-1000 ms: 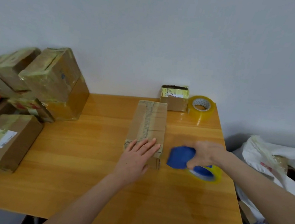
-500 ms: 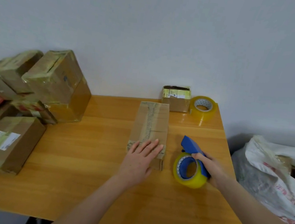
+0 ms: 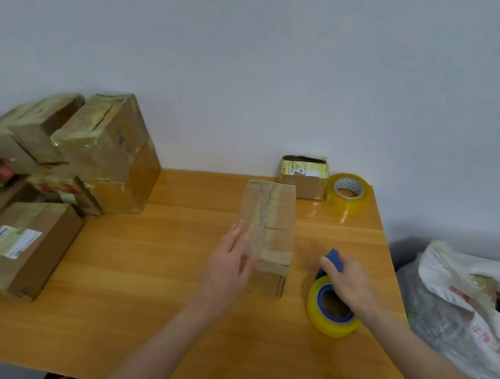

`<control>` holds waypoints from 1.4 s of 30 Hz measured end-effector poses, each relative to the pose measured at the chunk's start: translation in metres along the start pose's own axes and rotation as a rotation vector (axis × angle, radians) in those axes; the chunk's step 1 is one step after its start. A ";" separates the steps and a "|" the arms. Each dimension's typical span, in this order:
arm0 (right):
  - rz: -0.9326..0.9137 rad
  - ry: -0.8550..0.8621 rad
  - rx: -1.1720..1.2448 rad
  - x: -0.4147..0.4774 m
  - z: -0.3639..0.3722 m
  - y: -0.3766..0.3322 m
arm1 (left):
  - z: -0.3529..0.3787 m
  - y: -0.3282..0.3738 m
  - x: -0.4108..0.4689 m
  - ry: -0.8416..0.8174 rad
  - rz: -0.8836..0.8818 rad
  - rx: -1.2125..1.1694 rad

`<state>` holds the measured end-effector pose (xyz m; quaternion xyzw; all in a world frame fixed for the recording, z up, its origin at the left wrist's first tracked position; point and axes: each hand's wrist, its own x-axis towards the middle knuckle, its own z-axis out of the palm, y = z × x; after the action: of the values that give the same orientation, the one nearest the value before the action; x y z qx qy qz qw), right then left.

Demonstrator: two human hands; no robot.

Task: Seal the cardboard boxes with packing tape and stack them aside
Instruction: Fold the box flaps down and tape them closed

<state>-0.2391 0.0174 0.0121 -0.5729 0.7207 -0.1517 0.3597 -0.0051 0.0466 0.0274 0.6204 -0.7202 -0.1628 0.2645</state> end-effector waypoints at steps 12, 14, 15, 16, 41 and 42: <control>-0.006 0.031 0.024 -0.001 0.062 -0.074 | 0.013 -0.021 0.024 -0.049 -0.505 -0.393; -0.031 0.034 0.053 0.000 0.061 -0.072 | 0.012 -0.023 0.023 -0.029 -0.527 -0.411; -0.038 0.028 0.074 0.001 0.059 -0.071 | 0.011 -0.025 0.023 -0.030 -0.539 -0.421; -0.040 0.023 0.089 0.002 0.058 -0.070 | 0.010 -0.025 0.023 -0.040 -0.551 -0.434; -0.271 0.055 0.075 -0.017 0.043 -0.048 | -0.001 -0.044 0.004 0.092 -0.427 -0.436; -0.285 0.057 0.023 -0.017 0.043 -0.047 | -0.001 -0.043 0.005 0.088 -0.410 -0.402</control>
<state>-0.1743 0.0271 0.0180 -0.6608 0.6400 -0.2258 0.3206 0.0298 0.0344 0.0043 0.6946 -0.5209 -0.3254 0.3746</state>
